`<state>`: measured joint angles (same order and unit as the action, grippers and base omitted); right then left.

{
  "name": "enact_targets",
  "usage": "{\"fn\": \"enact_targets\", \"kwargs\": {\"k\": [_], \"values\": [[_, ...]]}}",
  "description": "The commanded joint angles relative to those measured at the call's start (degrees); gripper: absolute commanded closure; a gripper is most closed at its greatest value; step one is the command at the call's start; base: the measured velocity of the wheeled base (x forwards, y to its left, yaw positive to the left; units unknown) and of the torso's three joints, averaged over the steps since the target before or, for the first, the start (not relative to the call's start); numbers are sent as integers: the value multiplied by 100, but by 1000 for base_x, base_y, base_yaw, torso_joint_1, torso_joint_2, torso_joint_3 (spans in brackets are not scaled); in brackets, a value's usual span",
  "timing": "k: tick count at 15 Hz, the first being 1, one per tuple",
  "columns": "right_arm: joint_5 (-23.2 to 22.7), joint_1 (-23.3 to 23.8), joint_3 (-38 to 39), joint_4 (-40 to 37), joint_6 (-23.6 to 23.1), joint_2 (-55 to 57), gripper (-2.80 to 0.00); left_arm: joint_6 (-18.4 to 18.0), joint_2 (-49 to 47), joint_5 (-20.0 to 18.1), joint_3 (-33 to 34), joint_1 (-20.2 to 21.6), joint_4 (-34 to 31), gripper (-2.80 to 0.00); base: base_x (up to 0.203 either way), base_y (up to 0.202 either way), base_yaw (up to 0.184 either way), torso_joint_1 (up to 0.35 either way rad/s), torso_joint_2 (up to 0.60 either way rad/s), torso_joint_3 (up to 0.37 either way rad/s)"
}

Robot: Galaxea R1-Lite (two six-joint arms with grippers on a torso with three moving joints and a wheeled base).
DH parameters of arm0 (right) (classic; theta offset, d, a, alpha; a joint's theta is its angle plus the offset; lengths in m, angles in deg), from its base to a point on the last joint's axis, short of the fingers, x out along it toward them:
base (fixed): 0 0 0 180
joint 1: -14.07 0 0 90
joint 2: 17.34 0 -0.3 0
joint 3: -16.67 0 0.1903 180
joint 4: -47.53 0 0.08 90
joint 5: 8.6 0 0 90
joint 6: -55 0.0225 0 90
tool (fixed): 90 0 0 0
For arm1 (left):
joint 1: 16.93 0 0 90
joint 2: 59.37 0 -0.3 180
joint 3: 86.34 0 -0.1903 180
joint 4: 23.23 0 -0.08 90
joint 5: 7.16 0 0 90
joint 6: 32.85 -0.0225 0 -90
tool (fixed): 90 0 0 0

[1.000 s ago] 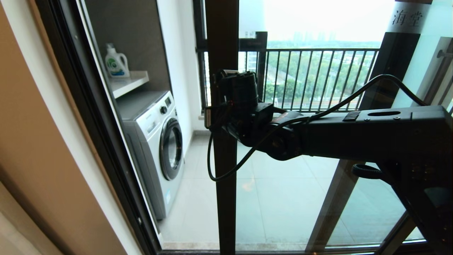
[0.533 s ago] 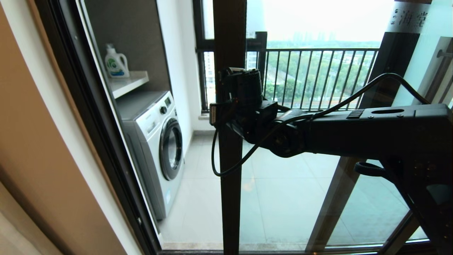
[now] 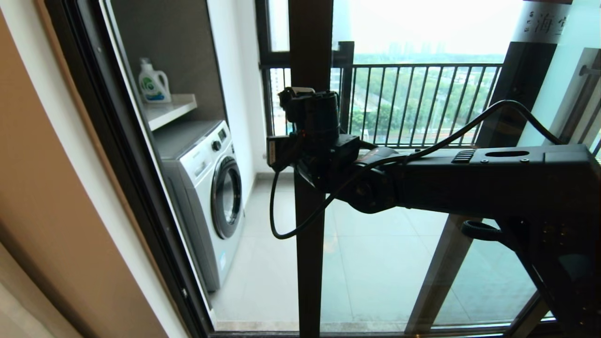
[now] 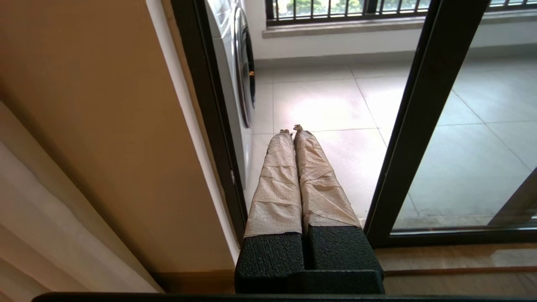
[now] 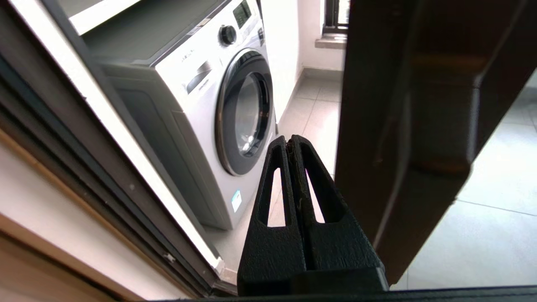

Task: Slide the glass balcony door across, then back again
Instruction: Open the slid door

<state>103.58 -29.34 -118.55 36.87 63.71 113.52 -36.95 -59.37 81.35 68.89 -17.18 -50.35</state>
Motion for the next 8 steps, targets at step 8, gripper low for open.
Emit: {"fn": "enact_targets", "kwargs": {"k": [8], "values": [[76,255,86,30,17,8,0,-3,-9,-1,0,-2,-3,0,0,0,0,0,0,0]]}}
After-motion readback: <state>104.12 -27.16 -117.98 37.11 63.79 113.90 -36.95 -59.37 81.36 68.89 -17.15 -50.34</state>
